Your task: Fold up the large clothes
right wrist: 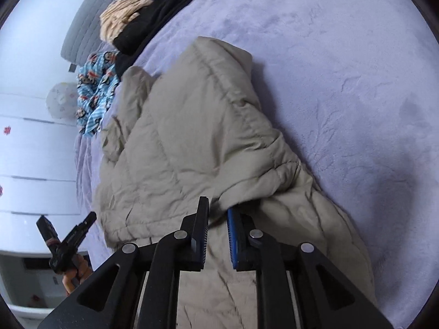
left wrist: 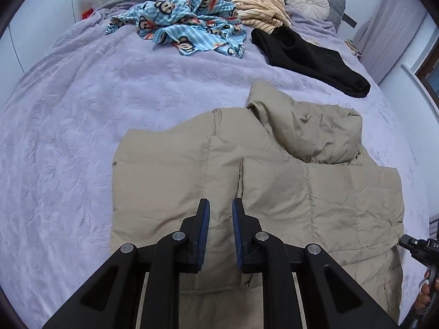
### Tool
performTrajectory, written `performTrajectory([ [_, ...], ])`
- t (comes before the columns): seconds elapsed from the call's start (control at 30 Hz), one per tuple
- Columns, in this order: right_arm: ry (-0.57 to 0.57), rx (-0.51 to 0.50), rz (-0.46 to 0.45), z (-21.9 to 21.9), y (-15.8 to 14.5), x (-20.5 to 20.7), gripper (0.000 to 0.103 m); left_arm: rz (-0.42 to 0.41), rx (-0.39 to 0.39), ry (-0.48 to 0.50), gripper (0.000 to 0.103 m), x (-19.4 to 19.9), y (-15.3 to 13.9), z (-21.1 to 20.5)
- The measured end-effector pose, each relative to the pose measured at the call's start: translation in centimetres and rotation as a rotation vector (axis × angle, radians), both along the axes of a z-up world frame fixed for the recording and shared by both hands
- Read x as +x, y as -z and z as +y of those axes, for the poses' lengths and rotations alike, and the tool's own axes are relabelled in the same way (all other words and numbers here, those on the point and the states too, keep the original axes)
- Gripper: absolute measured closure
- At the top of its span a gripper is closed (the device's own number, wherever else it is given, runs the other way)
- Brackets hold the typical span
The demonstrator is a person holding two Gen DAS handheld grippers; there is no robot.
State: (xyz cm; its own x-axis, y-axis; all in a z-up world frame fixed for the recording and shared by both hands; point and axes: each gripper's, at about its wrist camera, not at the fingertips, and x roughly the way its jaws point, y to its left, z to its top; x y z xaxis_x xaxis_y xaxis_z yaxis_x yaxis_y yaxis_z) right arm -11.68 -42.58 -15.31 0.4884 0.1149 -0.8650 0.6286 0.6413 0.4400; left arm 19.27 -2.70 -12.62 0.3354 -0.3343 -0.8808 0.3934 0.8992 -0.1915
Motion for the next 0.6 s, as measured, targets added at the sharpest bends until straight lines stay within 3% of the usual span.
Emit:
performTrajectory([
  [0.1, -0.087, -0.17, -0.05, 1.7, -3.7, -0.1, 0.087, -0.003, -0.024, 0.062, 0.085, -1.1, -0.8, -0.7],
  [0.2, -0.122, -0.282, -0.022, 0.8, -4.7, 2.4, 0.087, 0.0, -0.004, 0.115, 0.085, -1.6, -0.2, -3.7],
  [0.37, -0.174, -0.313, 0.014, -1.0, -2.9, 7.9, 0.087, -0.072, 0.17, 0.09, 0.085, -0.5, 3.9, -7.1],
  [0.47, -0.185, -0.377, 0.073, -1.9, -0.7, 9.2, 0.088, 0.013, 0.128, 0.056, 0.085, 1.2, 6.7, -6.4],
  [0.6, -0.103, -0.297, 0.073, -5.0, 2.9, 8.5, 0.101, -0.001, 0.137, 0.09, 0.085, 1.0, 7.4, -6.7],
])
